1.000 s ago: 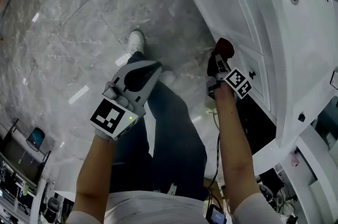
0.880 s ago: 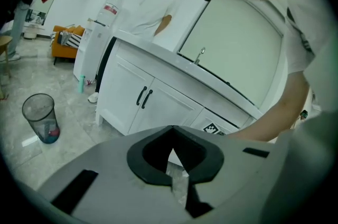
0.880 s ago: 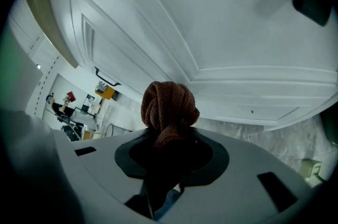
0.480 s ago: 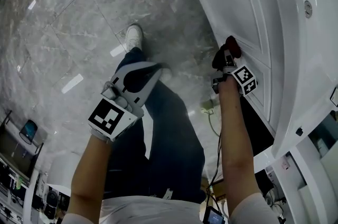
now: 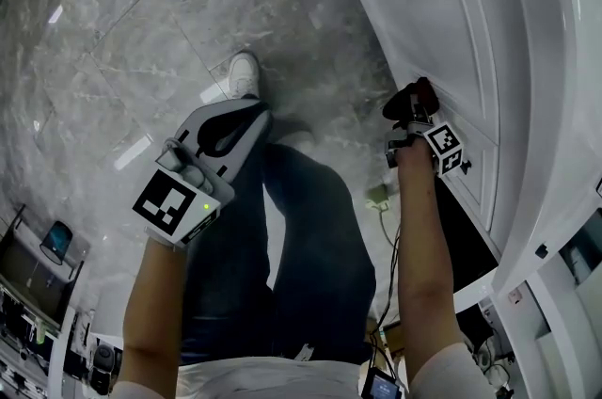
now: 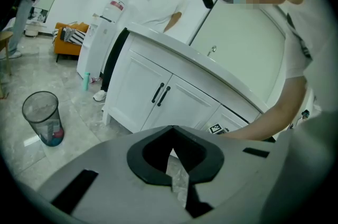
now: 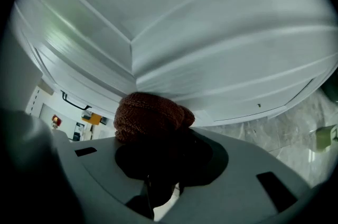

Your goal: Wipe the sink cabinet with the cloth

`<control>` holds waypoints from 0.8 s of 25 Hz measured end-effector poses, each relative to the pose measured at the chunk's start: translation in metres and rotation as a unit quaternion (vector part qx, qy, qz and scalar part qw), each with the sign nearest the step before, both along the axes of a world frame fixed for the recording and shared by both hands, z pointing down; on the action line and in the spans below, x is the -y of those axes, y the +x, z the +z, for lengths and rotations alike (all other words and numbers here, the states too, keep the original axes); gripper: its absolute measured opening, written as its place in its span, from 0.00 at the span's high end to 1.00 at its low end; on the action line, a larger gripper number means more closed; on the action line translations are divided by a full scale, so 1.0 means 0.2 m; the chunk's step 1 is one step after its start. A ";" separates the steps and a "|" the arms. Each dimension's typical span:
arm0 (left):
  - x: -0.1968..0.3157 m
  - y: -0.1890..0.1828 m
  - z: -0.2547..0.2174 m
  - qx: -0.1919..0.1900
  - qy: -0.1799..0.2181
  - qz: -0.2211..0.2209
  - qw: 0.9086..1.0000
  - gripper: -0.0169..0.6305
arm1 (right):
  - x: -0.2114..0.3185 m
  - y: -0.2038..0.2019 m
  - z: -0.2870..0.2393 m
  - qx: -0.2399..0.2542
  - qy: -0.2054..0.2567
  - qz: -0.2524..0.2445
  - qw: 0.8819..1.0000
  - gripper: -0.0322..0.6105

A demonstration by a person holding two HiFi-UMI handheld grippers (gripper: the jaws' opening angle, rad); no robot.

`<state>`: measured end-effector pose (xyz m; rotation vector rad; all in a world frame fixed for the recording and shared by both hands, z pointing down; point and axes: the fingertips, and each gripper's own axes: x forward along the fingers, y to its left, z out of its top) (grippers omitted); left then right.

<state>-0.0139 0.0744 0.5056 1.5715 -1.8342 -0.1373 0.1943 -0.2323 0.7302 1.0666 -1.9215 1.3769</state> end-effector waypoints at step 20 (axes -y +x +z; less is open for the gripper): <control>-0.04 -0.30 0.37 0.066 -0.032 0.020 0.997 0.96 | 0.02 -0.05 0.62 -0.008 -0.002 0.000 1.000 0.78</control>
